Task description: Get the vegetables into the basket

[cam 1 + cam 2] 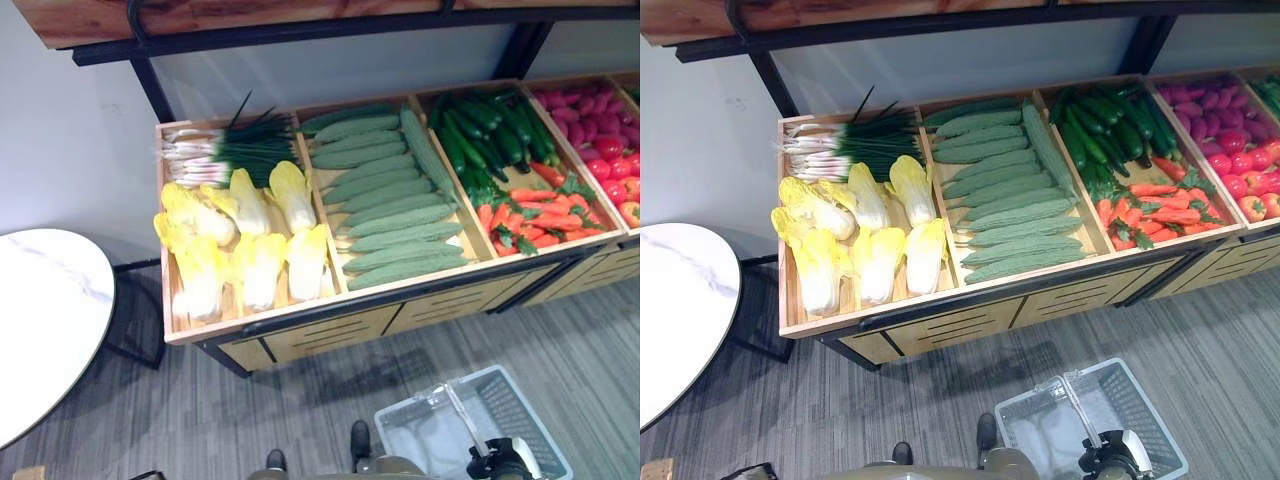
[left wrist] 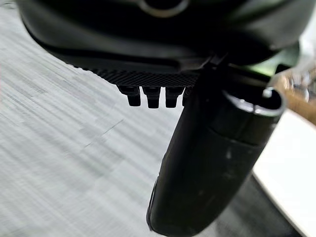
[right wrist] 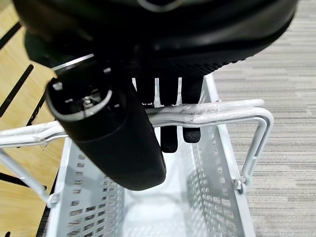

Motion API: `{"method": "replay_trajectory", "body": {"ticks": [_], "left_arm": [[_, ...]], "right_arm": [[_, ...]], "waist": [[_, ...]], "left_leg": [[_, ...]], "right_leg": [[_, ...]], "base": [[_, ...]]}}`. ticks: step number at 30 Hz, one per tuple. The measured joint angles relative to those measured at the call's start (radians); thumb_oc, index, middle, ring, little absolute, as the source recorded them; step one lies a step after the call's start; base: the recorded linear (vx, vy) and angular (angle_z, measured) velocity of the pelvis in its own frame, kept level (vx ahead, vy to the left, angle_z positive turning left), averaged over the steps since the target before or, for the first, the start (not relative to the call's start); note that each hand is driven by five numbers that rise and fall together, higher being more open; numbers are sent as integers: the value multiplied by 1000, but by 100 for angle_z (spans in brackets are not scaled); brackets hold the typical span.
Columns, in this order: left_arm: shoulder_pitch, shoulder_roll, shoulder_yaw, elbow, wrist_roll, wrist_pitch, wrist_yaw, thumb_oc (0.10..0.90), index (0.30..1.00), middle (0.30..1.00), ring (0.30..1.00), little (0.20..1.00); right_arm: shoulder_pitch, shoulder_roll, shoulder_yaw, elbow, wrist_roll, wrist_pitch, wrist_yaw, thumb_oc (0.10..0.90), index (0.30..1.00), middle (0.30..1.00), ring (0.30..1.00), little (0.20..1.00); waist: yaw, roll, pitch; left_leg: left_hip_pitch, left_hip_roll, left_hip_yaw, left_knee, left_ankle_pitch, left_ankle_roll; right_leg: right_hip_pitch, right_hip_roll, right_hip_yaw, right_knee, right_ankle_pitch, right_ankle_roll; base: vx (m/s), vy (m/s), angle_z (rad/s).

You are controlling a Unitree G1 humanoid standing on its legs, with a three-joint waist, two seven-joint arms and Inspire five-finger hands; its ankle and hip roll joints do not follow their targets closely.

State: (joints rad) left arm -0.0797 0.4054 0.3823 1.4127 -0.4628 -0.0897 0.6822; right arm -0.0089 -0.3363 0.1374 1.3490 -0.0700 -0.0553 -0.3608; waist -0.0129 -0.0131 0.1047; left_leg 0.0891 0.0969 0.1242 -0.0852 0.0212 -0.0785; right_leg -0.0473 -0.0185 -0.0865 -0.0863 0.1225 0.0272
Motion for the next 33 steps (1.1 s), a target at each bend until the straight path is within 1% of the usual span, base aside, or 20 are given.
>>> {"method": "replay_trajectory", "body": {"ticks": [3,4,5,8,9,10,11,12,13,14,15,16,17,19,21,22,23,27,28,33], "left_arm": [[-17,51,0,-42,2,-6,39,900,1000,1000,1000,1000],[-16,74,-20,-101,13,-17,68,900,1000,1000,1000,1000],[-18,84,-32,-120,23,-30,77,900,1000,1000,1000,1000],[-19,93,-35,-255,31,-28,111,900,1000,1000,1000,1000],[-21,93,-70,-475,93,-42,146,900,1000,1000,1000,1000],[-20,94,-78,-562,110,-33,155,900,1000,1000,1000,1000],[11,80,-98,-748,127,-15,171,900,1000,1000,1000,1000],[46,62,-150,-983,234,-23,206,900,1000,1000,1000,1000],[60,59,-241,-1146,346,-34,209,900,1000,1000,1000,1000],[46,54,-268,-1158,407,-63,202,900,1000,1000,1000,1000],[-10,32,-273,-1090,427,-75,195,900,1000,1000,1000,1000],[-50,16,-278,-1040,417,-45,172,900,1000,1000,1000,1000],[-52,17,-303,-1028,416,-38,153,900,1000,1000,1000,1000],[-49,-4,-396,-1006,433,-31,91,900,1000,1000,1000,1000],[-51,-12,-469,-951,489,-9,46,900,1000,1000,1000,1000],[-59,-36,-483,-937,538,13,40,900,1000,1000,1000,1000],[-58,-28,-515,-929,566,22,26,900,1000,1000,1000,1000],[-61,-23,-520,-900,666,61,-7,900,1000,1000,1000,1000],[-63,-24,-520,-859,692,72,-7,900,1000,1000,1000,1000],[-63,-23,-501,-823,738,106,23,900,1000,1000,1000,1000]], "right_arm": [[14,-5,17,-18,-12,-7,-2,400,300,300,300,300],[23,-6,27,-24,-15,-12,-1,400,300,300,300,300],[23,-6,28,-24,-17,-14,-1,400,300,300,300,300],[31,-6,27,-25,-34,-15,-1,400,300,300,300,300],[51,-6,27,-37,-43,-15,-1,400,300,300,300,300],[51,-7,27,-42,-44,-15,0,400,300,300,300,300],[60,-8,24,-50,-51,-17,0,400,300,300,300,300],[78,-9,17,-59,-51,-16,0,400,300,300,300,300],[87,-13,15,-51,-52,-15,4,400,300,300,300,300],[72,-19,16,-52,-53,-16,4,400,300,300,300,300],[51,-19,23,-51,-54,-9,6,400,300,300,300,300],[45,-19,28,-71,-61,-7,17,400,300,300,300,300],[44,-19,28,-88,-75,-10,23,400,300,300,300,300],[48,-20,28,-100,-81,-13,26,400,300,300,300,300],[37,-18,28,-101,-82,-22,31,400,300,300,300,300],[37,-18,27,-97,-82,-22,31,400,300,300,300,300],[36,-18,27,-95,-81,-22,32,400,300,300,300,300],[45,-18,26,-76,-82,-22,32,400,300,300,300,300],[49,-17,27,-77,-83,-22,32,400,300,300,300,300],[56,-17,27,-68,-89,-21,31,400,300,300,300,300]], "waist": [[0,1,-1],[1,2,0],[1,5,0],[3,9,0],[16,10,0],[17,13,0],[22,8,4],[25,5,13],[31,8,14],[22,14,18],[6,23,17],[-4,25,18],[-10,24,23],[-20,24,23],[-34,24,24],[-35,24,24],[-33,24,24],[-39,24,25],[-45,24,25],[-44,20,29]], "left_leg": [[0,-2,2,0,1,0],[-2,-1,2,0,1,-1],[-1,-1,3,1,1,-1],[-2,-1,3,1,2,-1],[-1,-1,1,0,4,-3],[0,-1,0,0,4,-3],[-3,0,-4,0,5,-5],[-1,-2,-23,1,6,-5],[2,-4,-34,0,7,-5],[3,-5,-30,-1,7,-4],[7,-6,-26,-1,6,-4],[7,-5,-26,-1,7,-4],[7,-4,-22,-1,7,-4],[9,-4,-10,-1,6,-3],[13,-3,4,-2,4,-1],[14,-3,8,-2,4,-1],[16,-2,13,-2,3,-1],[16,0,27,-2,0,0],[16,0,29,-2,-1,0],[14,0,40,-2,-5,2]], "right_leg": [[-2,-1,4,0,5,-1],[-4,0,4,0,6,-1],[-4,-1,4,0,7,-1],[-4,0,3,0,8,-1],[-3,0,2,0,8,-1],[-1,0,1,0,8,-1],[1,0,-5,0,8,-1],[11,-4,-22,0,10,-4],[18,-6,-28,0,9,-3],[17,-8,-26,0,5,4],[17,-8,-22,0,2,8],[17,-6,-21,0,2,7],[13,-5,-16,0,2,7],[9,-3,-5,-4,2,7],[8,-2,5,-5,3,6],[8,-1,8,-5,3,7],[7,0,13,-5,3,7],[-1,4,27,-5,4,8],[-2,5,30,-5,5,9],[-8,7,38,-5,5,9]], "base": [[-9,18,-3],[0,0,0],[0,0,0],[0,0,0],[0,0,0],[-10,-22,4],[-38,-27,21],[-4,-4,36],[-19,10,29],[-2,17,5],[-2,19,-11],[4,9,-13],[22,7,-11],[21,-3,-16],[20,-18,-17],[21,-11,-13],[18,-10,-15],[26,-12,-10],[26,-18,-11],[20,-11,-6]]}}
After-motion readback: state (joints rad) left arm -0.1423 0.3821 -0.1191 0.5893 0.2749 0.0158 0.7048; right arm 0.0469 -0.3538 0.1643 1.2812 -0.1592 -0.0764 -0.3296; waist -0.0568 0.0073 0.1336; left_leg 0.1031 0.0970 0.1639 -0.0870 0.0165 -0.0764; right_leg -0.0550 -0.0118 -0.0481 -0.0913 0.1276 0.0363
